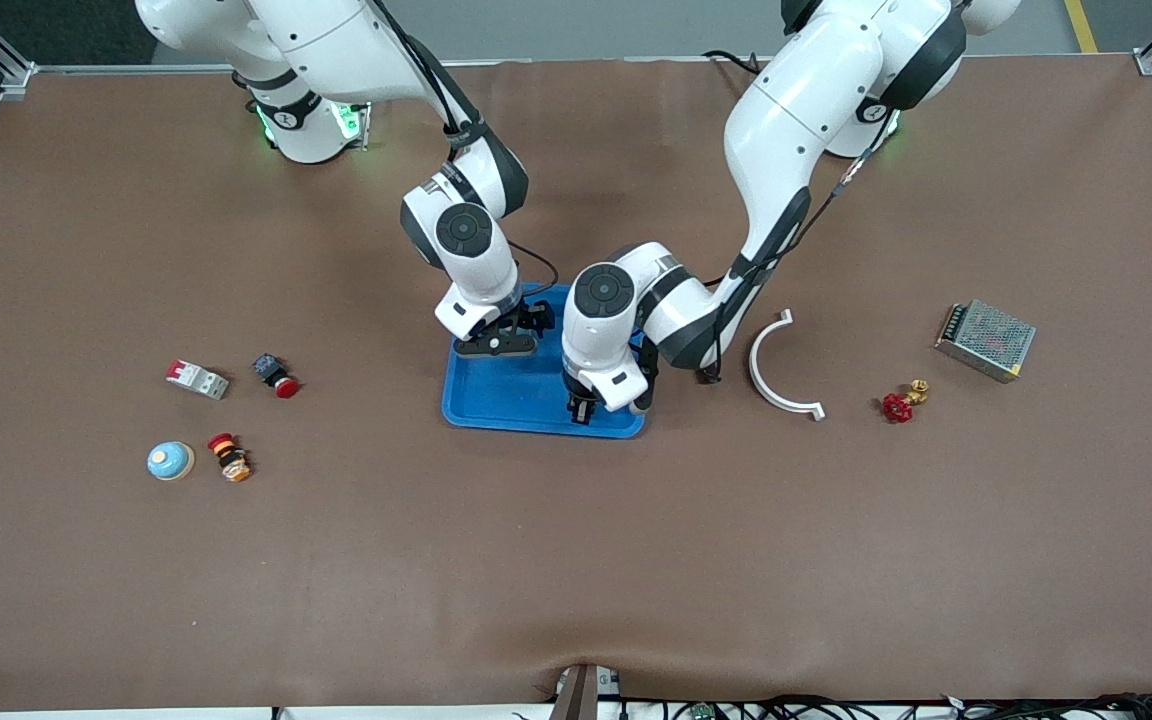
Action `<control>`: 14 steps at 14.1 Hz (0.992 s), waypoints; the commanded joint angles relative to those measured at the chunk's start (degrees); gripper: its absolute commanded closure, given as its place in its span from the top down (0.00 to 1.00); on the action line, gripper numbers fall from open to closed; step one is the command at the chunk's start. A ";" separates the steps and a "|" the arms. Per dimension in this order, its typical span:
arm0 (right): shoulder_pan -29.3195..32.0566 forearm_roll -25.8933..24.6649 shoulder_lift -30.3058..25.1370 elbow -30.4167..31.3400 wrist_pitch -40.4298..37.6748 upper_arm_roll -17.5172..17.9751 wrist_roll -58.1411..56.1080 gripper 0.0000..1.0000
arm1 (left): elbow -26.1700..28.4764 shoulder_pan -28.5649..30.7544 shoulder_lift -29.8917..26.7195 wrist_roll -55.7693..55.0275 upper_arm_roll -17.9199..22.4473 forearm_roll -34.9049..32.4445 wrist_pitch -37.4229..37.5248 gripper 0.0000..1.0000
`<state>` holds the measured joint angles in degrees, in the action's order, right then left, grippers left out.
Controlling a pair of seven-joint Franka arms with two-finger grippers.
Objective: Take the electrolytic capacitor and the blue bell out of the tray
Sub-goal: 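Grasp the second bell with the right gripper while the left gripper grasps the capacitor, then place the bell by the first bell while the left gripper places the capacitor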
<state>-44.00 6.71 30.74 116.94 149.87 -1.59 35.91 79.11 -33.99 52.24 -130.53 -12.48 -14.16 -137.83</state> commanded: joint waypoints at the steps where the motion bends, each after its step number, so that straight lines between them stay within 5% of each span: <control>1: -0.91 0.32 0.46 -0.22 0.52 -0.78 0.83 0.61 | -1.50 -0.81 0.84 0.54 0.70 -0.95 -0.25 0.00; 3: -0.73 0.32 0.37 -0.22 0.34 -0.78 0.83 0.24 | -1.42 -0.73 0.06 2.99 0.70 -0.95 0.71 0.00; 4: -0.64 0.32 0.37 -0.31 -0.09 -0.78 0.74 0.17 | -1.41 -0.64 -0.82 5.00 0.44 -1.04 2.55 0.00; 7: -0.29 0.32 -1.20 -0.31 -1.50 -0.87 -0.49 0.17 | -1.15 1.20 -3.80 17.36 -2.89 0.27 12.73 0.00; 10: 0.58 0.06 -7.95 -1.88 -14.47 -1.13 -2.06 0.17 | 2.43 9.35 -8.54 40.11 -10.70 1.33 22.32 0.00; 14: 9.69 -0.03 -19.37 -1.54 -30.47 -1.13 -18.20 0.18 | 20.77 21.75 -21.79 61.67 -18.45 0.45 19.37 0.00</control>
<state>-40.40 6.60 18.44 112.93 125.09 -3.41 26.04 86.49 -17.71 40.34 -77.41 -28.42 -13.76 -115.35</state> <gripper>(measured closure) 0.335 0.661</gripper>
